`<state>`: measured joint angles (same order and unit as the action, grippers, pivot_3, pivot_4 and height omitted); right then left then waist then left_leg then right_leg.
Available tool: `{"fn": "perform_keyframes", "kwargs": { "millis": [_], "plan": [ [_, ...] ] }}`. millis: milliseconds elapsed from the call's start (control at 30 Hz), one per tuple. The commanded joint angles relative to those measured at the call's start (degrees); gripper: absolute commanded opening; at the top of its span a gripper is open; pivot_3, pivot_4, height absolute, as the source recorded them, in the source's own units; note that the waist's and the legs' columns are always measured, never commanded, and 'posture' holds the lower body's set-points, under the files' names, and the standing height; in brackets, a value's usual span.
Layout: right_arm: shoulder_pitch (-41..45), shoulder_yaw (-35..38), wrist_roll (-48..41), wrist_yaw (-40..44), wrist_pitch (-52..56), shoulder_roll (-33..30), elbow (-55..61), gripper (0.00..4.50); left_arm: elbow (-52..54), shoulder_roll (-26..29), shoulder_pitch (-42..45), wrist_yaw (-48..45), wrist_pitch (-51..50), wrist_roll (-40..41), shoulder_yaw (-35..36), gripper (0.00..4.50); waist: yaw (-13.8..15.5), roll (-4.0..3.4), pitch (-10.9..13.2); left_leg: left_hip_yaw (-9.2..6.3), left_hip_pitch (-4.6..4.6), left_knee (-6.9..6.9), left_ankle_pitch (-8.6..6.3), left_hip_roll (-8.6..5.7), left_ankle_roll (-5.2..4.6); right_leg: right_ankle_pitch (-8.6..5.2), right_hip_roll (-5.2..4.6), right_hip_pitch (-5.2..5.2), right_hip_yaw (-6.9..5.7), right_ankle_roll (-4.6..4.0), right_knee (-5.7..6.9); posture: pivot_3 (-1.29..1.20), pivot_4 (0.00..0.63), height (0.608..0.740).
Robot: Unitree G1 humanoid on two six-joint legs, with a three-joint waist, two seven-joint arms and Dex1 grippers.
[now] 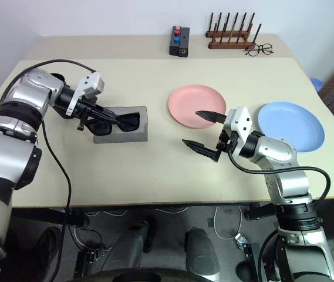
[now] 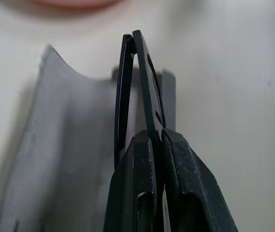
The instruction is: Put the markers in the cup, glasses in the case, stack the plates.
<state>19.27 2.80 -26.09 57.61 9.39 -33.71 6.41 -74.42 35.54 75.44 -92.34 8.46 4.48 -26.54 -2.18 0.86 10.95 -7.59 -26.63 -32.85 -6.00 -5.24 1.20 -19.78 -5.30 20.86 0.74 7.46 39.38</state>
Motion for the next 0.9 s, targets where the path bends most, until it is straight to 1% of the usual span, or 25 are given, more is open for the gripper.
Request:
{"fn": "perform_keyframes", "kwargs": {
  "millis": [33, 233, 400, 567, 667, 733, 900],
  "plan": [
    [0.5, 0.9, -0.6, -0.2, -0.2, -0.3, 2.4, 4.50, -0.6, -0.1, -0.8, -0.2, 3.8, -2.4, 3.0, 0.09, 0.0, 0.00, 0.0, 0.00, 0.01, 0.00, 0.00, 0.00, 0.00, 0.00, 0.00, -0.01, 0.00, 0.00, 0.00, 0.00, 0.150, 0.740],
    [0.2, 1.1, -0.4, -0.3, -0.1, -0.6, 2.5, 4.50, -1.1, -1.4, -1.4, -0.2, 4.6, -4.9, 7.0, 0.09, 0.2, 0.00, 0.0, 0.00, 0.03, -0.02, 0.00, -0.01, 0.00, 0.00, 0.00, -0.04, -0.01, 0.00, 0.01, 0.00, 0.150, 0.740],
    [0.0, 1.0, -0.2, -0.3, -0.1, -0.6, 2.5, 4.50, -1.3, -1.8, 1.1, 0.9, 4.2, -6.2, 10.7, 0.09, 0.1, 0.00, 0.0, 0.00, 0.01, -0.03, 0.00, -0.01, 0.00, 0.00, 0.01, -0.04, -0.02, 0.01, 0.01, 0.00, 0.150, 0.740],
    [0.2, 0.8, 0.2, -0.3, -0.6, -0.3, 1.7, 4.50, -1.4, -1.6, 2.4, 2.0, 4.5, -8.9, 12.0, 0.09, -0.2, 0.00, 0.0, 0.00, 0.01, -0.03, 0.00, -0.01, 0.00, 0.00, 0.02, -0.02, -0.02, 0.01, 0.04, 0.00, 0.150, 0.740],
    [0.3, 0.7, 0.5, -0.3, -0.8, -0.2, 1.4, 4.50, -1.6, -1.8, 2.4, 4.3, 5.6, -10.3, 12.7, 0.09, -0.2, 0.00, 0.0, 0.00, 0.01, -0.03, 0.00, -0.01, 0.00, 0.00, 0.03, -0.03, -0.02, 0.02, 0.04, 0.00, 0.150, 0.740],
    [0.2, 0.7, 0.5, -0.3, -0.7, -0.1, 1.5, 4.50, -1.7, -1.9, 2.3, 6.0, 6.9, -11.2, 13.1, 0.09, -0.2, 0.00, 0.0, 0.00, 0.01, -0.03, 0.00, -0.01, -0.01, 0.00, 0.03, -0.02, -0.02, 0.02, 0.05, 0.00, 0.150, 0.740],
    [0.0, 0.9, 0.7, -0.3, -0.6, -0.3, 1.7, 4.50, -1.5, -2.9, 1.2, 6.3, 10.2, -13.1, 13.3, 0.09, -0.1, 0.00, 0.0, 0.00, 0.01, -0.03, 0.00, -0.01, -0.01, 0.00, 0.03, -0.04, -0.03, 0.02, 0.05, 0.00, 0.150, 0.740]
  ]
}}
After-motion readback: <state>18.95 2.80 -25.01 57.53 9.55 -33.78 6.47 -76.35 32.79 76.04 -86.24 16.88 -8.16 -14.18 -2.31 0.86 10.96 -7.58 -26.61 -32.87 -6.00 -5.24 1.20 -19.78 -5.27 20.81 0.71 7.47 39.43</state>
